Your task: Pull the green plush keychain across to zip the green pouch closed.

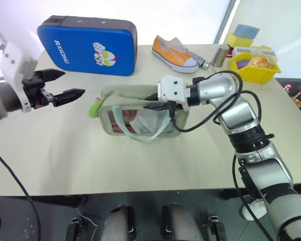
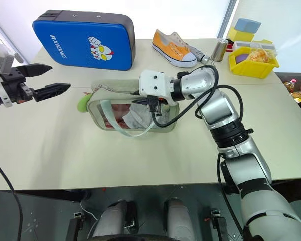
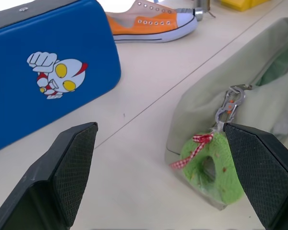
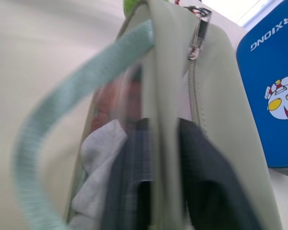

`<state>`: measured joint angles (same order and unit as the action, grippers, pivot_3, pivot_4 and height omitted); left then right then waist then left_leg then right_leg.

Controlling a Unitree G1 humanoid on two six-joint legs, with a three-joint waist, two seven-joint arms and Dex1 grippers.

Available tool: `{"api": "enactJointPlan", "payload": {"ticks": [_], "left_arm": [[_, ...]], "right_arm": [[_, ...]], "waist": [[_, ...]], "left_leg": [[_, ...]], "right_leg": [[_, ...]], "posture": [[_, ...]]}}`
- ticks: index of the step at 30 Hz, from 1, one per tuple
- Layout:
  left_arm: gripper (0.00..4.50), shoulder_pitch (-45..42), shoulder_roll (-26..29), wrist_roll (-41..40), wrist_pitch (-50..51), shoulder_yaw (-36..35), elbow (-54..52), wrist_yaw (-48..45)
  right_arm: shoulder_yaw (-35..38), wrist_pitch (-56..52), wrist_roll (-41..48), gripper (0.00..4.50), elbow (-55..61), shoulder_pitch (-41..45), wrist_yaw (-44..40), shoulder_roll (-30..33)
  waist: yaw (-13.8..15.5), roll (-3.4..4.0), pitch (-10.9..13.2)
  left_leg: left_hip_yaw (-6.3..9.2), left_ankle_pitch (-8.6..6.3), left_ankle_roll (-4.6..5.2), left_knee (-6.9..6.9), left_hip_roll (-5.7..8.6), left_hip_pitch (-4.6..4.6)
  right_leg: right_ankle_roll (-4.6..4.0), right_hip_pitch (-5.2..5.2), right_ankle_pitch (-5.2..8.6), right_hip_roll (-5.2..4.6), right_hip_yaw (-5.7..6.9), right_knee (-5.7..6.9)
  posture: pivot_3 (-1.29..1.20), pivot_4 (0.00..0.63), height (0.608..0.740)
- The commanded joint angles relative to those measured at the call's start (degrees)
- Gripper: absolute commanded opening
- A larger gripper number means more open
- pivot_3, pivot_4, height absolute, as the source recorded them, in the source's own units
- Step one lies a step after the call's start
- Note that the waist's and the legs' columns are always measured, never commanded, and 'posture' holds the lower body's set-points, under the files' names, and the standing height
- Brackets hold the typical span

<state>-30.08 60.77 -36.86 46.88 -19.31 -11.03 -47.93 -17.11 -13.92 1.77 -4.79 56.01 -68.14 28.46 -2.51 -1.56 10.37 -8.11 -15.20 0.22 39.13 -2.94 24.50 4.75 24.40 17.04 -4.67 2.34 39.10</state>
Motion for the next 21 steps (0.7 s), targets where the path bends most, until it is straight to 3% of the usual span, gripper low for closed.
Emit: {"api": "enactJointPlan", "payload": {"ticks": [1,5,12,19,21], "left_arm": [[4.50,-0.1,0.5,-0.5,-0.3,-1.7,-1.4,-0.3],[4.50,1.6,1.2,-0.9,0.4,-2.4,-1.7,-1.4],[4.50,6.0,2.6,-2.0,1.2,-3.7,-3.6,-3.9],[4.50,3.9,-0.6,-1.3,0.7,1.6,-5.0,-2.9],[4.50,4.3,-1.2,-0.4,0.2,3.3,-5.9,-2.3]], "right_arm": [[3.0,-2.6,2.3,2.46,3.6,1.3,-1.2,3.0],[5.0,-7.3,4.8,2.46,7.7,0.7,-2.9,7.4],[8.7,-15.6,8.1,2.46,14.1,-7.9,-4.2,17.9],[7.6,-14.3,7.2,2.46,12.1,-9.5,0.3,15.9],[7.5,-14.3,7.5,1.63,11.7,-9.1,1.0,15.0]], "waist": [[0.1,0.01,0.0],[0.4,0.01,0.0],[0.4,-0.01,0.0],[0.1,-0.01,0.0],[0.1,-0.01,0.0]], "left_leg": [[0.00,0.00,0.00,0.00,0.00,0.00],[0.00,-0.01,0.02,0.00,0.05,0.03],[0.00,-0.02,0.03,-0.01,0.03,0.02],[0.00,-0.02,0.03,-0.01,0.02,-0.04],[0.00,-0.02,0.03,-0.01,0.02,-0.04]], "right_leg": [[0.00,0.00,0.00,0.00,0.00,0.00],[0.00,0.00,0.00,-0.04,0.00,-0.03],[-0.01,-0.02,0.01,-0.05,0.00,-0.07],[-0.01,-0.06,0.01,-0.02,-0.01,-0.06],[-0.01,-0.06,0.00,-0.01,-0.01,-0.06]], "posture": [[0.00,0.150,0.740],[0.00,0.150,0.740],[0.00,0.150,0.740],[0.00,0.150,0.740],[0.00,0.150,0.740]]}}
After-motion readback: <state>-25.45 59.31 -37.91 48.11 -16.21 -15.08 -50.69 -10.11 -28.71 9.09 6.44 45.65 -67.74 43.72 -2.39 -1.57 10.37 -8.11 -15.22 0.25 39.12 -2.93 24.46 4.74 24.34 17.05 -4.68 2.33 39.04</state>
